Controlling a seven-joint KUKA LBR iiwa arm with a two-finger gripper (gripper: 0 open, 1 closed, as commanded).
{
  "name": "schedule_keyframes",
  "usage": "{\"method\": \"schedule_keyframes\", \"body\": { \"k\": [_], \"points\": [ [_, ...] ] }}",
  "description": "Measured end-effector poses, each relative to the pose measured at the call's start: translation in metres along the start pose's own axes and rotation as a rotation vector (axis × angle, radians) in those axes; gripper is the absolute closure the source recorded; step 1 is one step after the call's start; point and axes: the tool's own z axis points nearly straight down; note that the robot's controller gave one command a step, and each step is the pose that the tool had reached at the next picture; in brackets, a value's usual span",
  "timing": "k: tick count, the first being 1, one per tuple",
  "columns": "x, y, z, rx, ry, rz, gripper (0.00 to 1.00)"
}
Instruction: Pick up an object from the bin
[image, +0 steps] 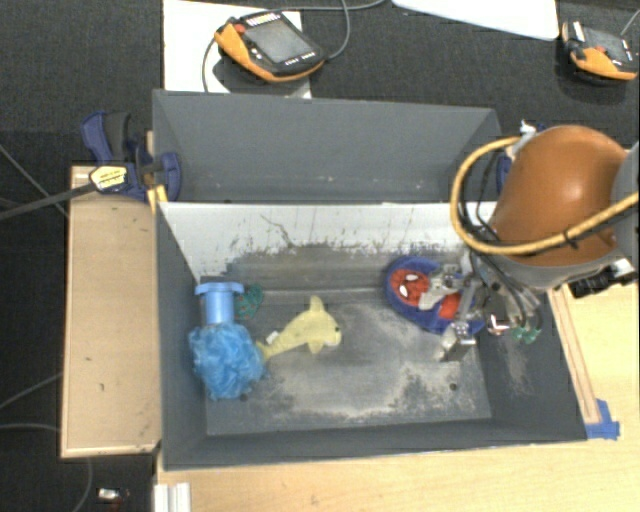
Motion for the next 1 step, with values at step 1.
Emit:
{"method": "schedule_keyframes", "body": {
  "k": [1],
  "points": [
    [-0.0017, -0.0002, -0.0042, 0.0, -0.009, 0.0, 0.0]
  ]
}}
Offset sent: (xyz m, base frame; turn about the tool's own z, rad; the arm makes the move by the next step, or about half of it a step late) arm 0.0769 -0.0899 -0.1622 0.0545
